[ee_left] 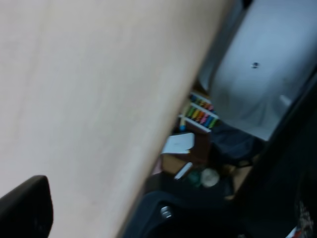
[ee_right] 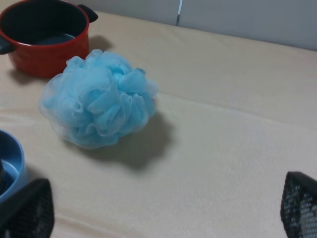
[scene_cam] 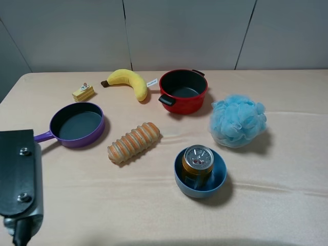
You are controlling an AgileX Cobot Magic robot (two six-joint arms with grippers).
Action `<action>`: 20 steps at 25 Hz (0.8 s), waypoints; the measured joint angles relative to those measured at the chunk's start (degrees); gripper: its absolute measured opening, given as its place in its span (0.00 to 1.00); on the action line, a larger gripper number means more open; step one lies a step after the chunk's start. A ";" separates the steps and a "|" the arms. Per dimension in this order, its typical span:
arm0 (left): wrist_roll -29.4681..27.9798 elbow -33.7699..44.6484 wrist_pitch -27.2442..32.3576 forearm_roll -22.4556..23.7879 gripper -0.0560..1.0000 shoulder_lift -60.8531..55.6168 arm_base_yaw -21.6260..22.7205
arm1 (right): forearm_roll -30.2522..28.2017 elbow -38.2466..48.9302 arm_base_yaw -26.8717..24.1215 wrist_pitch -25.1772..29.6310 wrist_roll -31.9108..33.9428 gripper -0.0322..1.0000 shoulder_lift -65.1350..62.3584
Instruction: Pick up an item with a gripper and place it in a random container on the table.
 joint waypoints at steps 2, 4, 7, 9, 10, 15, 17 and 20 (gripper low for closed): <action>0.00 2.66 -1.69 -0.95 0.99 -2.31 1.86 | 0.00 0.00 0.00 0.00 0.00 0.70 0.00; 0.00 4.71 -2.49 -2.26 0.99 -5.01 4.27 | 0.00 0.00 0.00 0.00 0.00 0.70 0.00; -0.02 7.35 -3.03 -3.35 0.99 -9.49 7.90 | 0.00 0.00 0.00 0.00 0.00 0.70 0.00; -0.07 7.75 -3.55 -3.50 0.99 -12.75 10.82 | 0.00 0.00 0.00 0.00 0.00 0.70 0.00; -0.09 7.75 -3.70 -3.57 0.99 -14.66 12.18 | 0.00 0.00 0.00 0.00 0.00 0.70 0.00; -0.24 7.75 -3.84 -3.64 0.99 -24.28 21.45 | 0.00 0.00 0.00 0.00 0.00 0.70 0.00; -0.24 7.85 -3.78 -3.70 0.99 -28.03 25.11 | 0.00 0.00 0.00 0.00 0.00 0.70 0.00; -0.24 7.91 -3.88 -3.74 0.99 -33.16 30.88 | 0.00 0.00 0.00 0.00 0.00 0.70 0.00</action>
